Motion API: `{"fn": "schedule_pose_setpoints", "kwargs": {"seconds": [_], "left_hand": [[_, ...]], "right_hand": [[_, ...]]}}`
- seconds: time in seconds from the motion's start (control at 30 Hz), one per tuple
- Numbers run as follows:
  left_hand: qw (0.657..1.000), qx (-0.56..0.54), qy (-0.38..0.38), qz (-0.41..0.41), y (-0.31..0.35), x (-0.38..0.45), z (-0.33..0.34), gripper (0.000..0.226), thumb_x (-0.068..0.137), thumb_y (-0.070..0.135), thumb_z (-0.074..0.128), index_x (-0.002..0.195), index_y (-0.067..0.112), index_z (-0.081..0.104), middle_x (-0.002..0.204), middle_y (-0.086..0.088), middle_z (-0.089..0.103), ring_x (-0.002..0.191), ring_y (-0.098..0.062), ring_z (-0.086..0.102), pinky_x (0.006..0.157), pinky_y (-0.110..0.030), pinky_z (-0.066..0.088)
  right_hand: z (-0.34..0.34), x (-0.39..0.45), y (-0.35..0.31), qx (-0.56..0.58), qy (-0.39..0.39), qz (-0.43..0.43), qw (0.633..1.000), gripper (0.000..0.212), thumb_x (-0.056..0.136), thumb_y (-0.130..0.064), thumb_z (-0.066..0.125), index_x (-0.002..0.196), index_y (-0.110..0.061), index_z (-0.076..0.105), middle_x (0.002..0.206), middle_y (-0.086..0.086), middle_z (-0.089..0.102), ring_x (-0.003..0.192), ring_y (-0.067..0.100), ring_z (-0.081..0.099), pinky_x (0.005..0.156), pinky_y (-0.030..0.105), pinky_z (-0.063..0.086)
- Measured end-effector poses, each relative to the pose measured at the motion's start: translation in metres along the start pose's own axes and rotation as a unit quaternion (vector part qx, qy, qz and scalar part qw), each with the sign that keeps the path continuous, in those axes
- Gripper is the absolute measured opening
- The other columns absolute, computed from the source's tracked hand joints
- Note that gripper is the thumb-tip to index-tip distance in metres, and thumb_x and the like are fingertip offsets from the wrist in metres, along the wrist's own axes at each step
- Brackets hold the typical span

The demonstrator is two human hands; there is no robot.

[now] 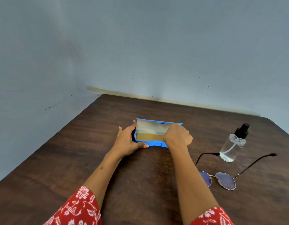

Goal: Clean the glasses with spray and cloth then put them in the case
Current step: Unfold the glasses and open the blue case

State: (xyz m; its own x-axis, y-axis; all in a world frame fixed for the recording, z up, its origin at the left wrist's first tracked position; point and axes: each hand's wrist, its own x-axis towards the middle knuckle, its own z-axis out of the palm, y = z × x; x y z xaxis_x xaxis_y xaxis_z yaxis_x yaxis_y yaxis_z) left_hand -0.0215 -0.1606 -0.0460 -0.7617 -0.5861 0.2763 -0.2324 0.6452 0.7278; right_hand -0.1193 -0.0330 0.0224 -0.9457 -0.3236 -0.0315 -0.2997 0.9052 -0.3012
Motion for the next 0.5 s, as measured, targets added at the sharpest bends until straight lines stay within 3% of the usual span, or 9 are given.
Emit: {"fn": "schedule_pose_setpoints", "kwargs": {"seconds": [0.13,0.27,0.5], "left_hand": [[1.000,0.000,0.008,-0.010,-0.002,0.001,0.001,0.107,0.062,0.040,0.083,0.147,0.016,0.023,0.150,-0.001,0.036,0.142,-0.022,0.020,0.114,-0.042,-0.012],[1.000,-0.023,0.002,-0.018,-0.006,0.003,0.002,0.108,0.060,0.039,0.085,0.147,0.018,0.025,0.151,-0.001,0.034,0.143,-0.023,0.022,0.117,-0.043,-0.005],[0.998,-0.047,-0.007,-0.050,-0.008,0.004,0.003,0.107,0.060,0.036,0.086,0.147,0.022,0.025,0.153,0.001,0.029,0.144,-0.027,0.013,0.118,-0.044,0.003]], "right_hand": [[-0.001,-0.007,0.002,0.032,0.015,-0.001,0.999,0.028,0.086,-0.012,0.055,0.114,-0.013,0.057,0.115,0.007,0.060,0.105,0.024,0.058,0.069,0.029,0.038],[-0.009,-0.013,0.002,0.081,0.012,-0.012,0.997,0.031,0.082,-0.010,0.056,0.113,-0.012,0.054,0.115,0.009,0.058,0.105,0.029,0.057,0.072,0.032,0.038],[-0.045,-0.020,-0.012,0.158,0.080,-0.053,0.983,0.025,0.078,-0.017,0.060,0.102,-0.016,0.065,0.103,0.008,0.063,0.092,0.029,0.060,0.066,0.029,0.039]]}}
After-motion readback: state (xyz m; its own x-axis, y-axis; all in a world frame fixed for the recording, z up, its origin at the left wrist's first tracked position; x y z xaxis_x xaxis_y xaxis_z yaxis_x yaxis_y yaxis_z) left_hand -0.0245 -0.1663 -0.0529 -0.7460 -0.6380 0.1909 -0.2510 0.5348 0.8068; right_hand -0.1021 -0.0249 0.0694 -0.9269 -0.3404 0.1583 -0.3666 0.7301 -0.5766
